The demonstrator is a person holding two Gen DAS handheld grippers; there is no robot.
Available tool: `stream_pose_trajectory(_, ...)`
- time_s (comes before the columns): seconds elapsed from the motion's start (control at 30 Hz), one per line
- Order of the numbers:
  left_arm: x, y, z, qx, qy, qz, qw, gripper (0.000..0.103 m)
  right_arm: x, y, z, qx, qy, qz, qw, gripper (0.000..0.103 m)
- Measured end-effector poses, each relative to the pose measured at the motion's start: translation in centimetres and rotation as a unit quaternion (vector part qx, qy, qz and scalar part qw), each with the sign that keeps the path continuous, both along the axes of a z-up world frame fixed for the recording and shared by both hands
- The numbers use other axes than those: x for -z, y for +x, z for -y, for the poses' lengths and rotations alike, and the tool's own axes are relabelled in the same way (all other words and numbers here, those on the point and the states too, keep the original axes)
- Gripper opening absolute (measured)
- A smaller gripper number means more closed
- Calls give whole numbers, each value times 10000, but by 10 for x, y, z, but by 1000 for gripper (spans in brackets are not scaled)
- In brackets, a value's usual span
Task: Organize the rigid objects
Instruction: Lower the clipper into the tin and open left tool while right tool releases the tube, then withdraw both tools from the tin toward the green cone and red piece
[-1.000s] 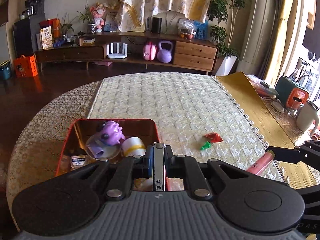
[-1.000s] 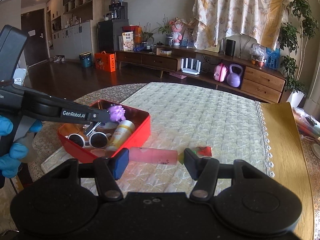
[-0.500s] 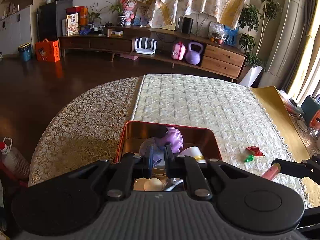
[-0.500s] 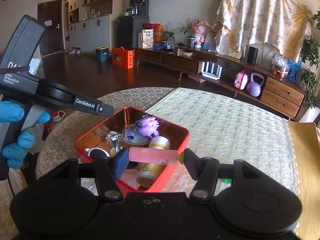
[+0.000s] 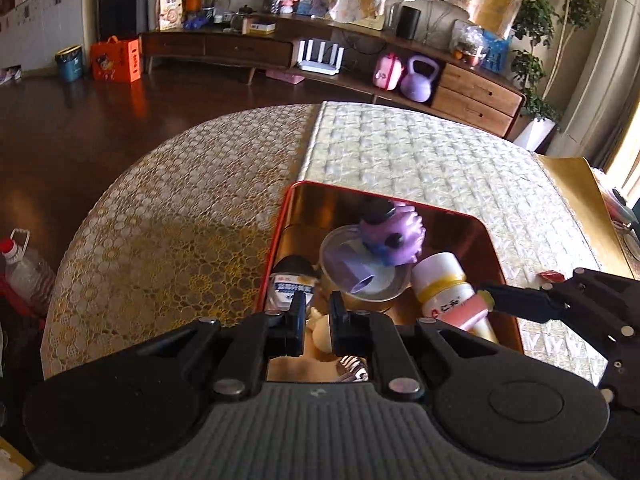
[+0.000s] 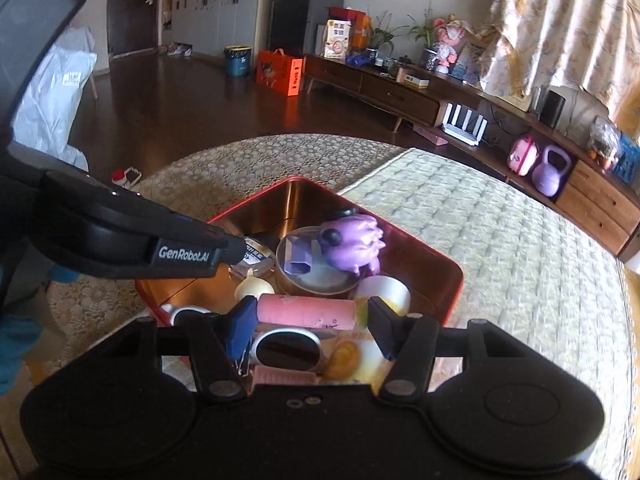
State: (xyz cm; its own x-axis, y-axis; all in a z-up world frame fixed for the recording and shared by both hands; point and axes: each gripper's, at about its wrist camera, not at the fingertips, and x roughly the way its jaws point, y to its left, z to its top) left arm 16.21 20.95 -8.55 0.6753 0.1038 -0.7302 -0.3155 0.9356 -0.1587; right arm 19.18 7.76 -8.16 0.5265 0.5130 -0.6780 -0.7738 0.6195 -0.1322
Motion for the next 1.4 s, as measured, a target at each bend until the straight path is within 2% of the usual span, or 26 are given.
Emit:
stream_pose_trajectory(0.13, 5, -2, -4, -99, -75, -35, 9999, 11, 13, 6, -8, -89, -183, -53, 9998, 60)
stream_pose_trajectory(0.27, 8, -2, -2, -58, -69, -51, 9999, 11, 15, 1, -2, -86, -85, -86, 9999, 64)
stream_pose_trajectory(0.77, 1, -8, 21, 155, -81, -33, 9998, 12, -17, -17, 52, 122, 557, -354, 9977, 64)
stream_pose_trajectory(1.13, -24, -20, 50, 343, 96, 178, 9992, 20, -37, -30, 84, 409, 901, -497, 9938, 70)
stream_pose_trajectory(1.27, -41, -23, 61, 419, 106, 364, 9984, 28, -51, -33, 104, 562, 1075, -417, 9917, 73)
stream_pose_trajectory(1.4, -59, -23, 72, 512, 137, 540, 9971, 30, -67, -32, 132, 806, 1271, -325, 9881, 76)
